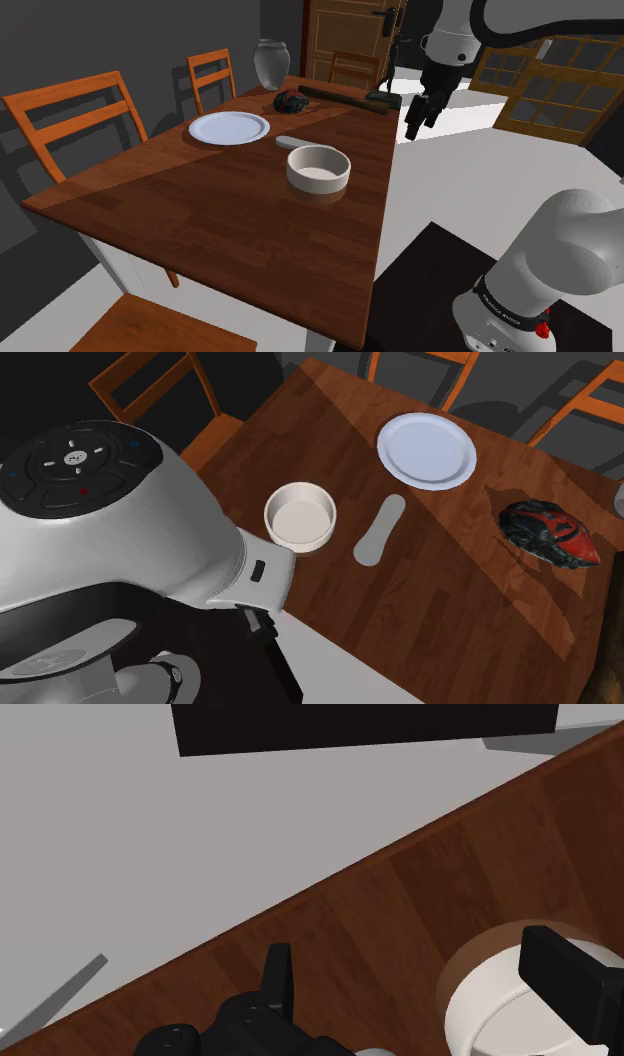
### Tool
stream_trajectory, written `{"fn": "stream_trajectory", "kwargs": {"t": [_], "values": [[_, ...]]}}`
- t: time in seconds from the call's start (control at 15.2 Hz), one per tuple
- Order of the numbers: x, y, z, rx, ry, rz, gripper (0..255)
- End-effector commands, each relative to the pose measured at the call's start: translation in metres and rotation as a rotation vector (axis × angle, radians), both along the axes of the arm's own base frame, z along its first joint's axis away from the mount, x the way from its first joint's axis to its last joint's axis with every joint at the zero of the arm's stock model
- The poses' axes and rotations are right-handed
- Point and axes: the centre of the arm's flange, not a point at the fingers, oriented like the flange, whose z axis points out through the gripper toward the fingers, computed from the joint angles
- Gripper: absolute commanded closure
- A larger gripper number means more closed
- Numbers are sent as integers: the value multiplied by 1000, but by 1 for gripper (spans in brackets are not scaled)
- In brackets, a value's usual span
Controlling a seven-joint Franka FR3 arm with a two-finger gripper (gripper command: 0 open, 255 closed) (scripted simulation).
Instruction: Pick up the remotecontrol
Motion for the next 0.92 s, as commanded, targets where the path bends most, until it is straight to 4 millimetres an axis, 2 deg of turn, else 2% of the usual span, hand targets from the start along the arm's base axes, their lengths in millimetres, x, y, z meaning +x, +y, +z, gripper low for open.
{"fn": "stream_trajectory", "kwargs": {"t": [0.0,0.4,0.86], "values": [[0,0,0,0,0,0,0],[75,-6,-28,9,13,90,0],[162,-5,-63,20,28,195,0]]}}
